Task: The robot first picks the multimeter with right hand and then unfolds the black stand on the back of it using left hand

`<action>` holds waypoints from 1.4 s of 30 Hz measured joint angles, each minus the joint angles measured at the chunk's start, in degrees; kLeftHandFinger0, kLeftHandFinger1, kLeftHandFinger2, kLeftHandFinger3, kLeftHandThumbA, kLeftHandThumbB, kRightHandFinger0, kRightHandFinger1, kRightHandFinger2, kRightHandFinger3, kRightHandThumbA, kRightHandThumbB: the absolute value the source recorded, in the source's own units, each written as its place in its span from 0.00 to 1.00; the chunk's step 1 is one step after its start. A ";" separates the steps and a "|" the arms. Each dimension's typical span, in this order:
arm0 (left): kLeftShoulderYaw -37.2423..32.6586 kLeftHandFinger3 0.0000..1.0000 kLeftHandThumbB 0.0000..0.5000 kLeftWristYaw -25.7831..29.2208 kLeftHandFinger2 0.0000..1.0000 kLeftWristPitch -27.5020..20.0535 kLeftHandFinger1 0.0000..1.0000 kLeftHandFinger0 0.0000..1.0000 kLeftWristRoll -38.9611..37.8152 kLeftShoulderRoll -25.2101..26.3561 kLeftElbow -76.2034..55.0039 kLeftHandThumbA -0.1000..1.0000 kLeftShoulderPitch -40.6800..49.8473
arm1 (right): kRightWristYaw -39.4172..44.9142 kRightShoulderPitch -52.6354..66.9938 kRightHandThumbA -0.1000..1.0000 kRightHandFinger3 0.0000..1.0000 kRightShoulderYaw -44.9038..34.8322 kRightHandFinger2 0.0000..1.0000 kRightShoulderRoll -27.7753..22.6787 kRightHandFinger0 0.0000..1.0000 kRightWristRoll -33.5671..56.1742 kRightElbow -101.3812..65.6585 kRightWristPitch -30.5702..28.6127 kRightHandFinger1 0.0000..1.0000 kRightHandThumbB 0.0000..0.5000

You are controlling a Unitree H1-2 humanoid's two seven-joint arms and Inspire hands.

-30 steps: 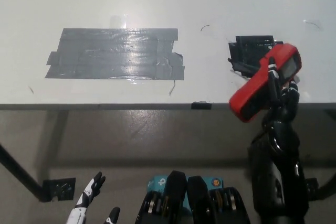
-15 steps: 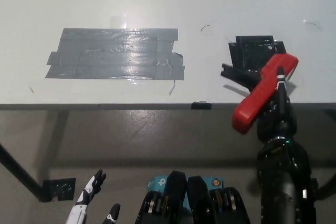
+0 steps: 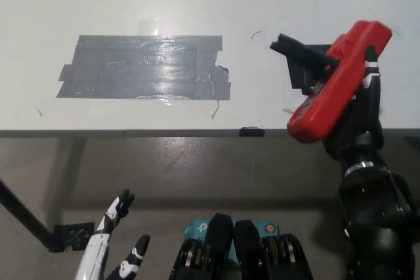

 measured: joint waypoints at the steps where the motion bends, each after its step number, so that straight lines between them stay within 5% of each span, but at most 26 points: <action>1: -0.02 1.00 0.21 0.00 1.00 0.14 1.00 1.00 -0.13 -0.04 -1.59 0.87 -0.06 | 0.30 0.54 0.22 0.04 0.79 0.52 -0.37 0.00 1.15 -1.74 0.19 0.10 0.29; 4: -0.15 1.00 0.17 -0.02 1.00 0.72 1.00 1.00 -0.56 -0.10 -6.88 0.87 -0.28 | 1.55 2.24 0.21 0.05 3.43 0.58 -1.55 0.00 4.01 -6.96 0.85 0.16 0.30; 6: -0.33 1.00 0.24 -0.04 1.00 1.22 1.00 1.00 -1.10 -0.18 -10.71 0.88 -0.58 | 2.58 3.32 0.19 0.06 5.49 0.62 -2.56 0.00 5.78 -10.30 1.14 0.20 0.31; 9: -0.65 1.00 0.35 -0.06 1.00 2.27 1.00 1.00 -1.94 -0.43 -16.72 0.91 -1.82 | 4.79 4.73 0.20 0.05 8.53 0.55 -3.98 0.00 8.45 -14.53 1.32 0.18 0.35; 14: -1.73 1.00 0.36 -1.07 1.00 6.15 1.00 1.00 -4.05 -1.83 -28.85 0.93 -6.13 | 9.00 7.72 0.20 0.01 13.94 0.53 -6.69 0.00 13.73 -20.06 1.82 0.16 0.38; 16: -2.02 1.00 0.36 -1.62 1.00 7.83 1.00 1.00 -4.20 -2.37 -32.07 0.93 -8.48 | 10.33 8.51 0.19 0.08 15.28 0.58 -7.31 0.00 15.20 -21.05 1.84 0.19 0.39; 20: -2.51 1.00 0.38 -3.19 1.00 10.85 1.00 1.00 -3.52 -3.50 -36.42 0.98 -14.50 | 12.54 9.68 0.17 0.35 17.47 0.63 -7.99 0.00 17.85 -22.09 1.83 0.24 0.36; 26: -4.53 1.00 0.47 -5.79 1.00 14.06 1.00 1.00 -1.40 -5.21 -39.51 0.97 -19.93 | 14.20 10.47 0.16 0.36 18.46 0.63 -8.02 0.00 19.46 -21.87 1.80 0.25 0.36; 28: -5.68 1.00 0.59 -6.53 1.00 14.26 1.00 1.00 -0.73 -6.40 -39.68 0.87 -21.79 | 14.69 10.43 0.15 0.36 18.38 0.64 -8.11 0.00 19.71 -21.50 1.80 0.25 0.35; 32: -8.10 1.00 0.74 -7.76 1.00 14.35 1.00 1.00 -0.77 -7.42 -39.79 0.92 -24.85 | 15.32 10.41 0.20 0.35 18.13 0.63 -8.28 0.00 20.18 -20.53 1.79 0.24 0.33; 37: -10.47 1.00 0.68 -8.74 1.00 12.91 1.00 1.00 -1.00 -7.38 -39.39 0.92 -24.68 | 15.73 10.30 0.22 0.37 17.87 0.62 -8.42 0.00 20.17 -20.40 1.79 0.22 0.30; 42: -11.92 1.00 0.73 -8.82 1.00 8.74 1.00 1.00 -0.93 -7.31 -37.66 0.95 -24.47 | 16.55 9.21 0.22 0.70 17.68 0.65 -8.34 0.00 20.13 -19.47 1.76 0.28 0.25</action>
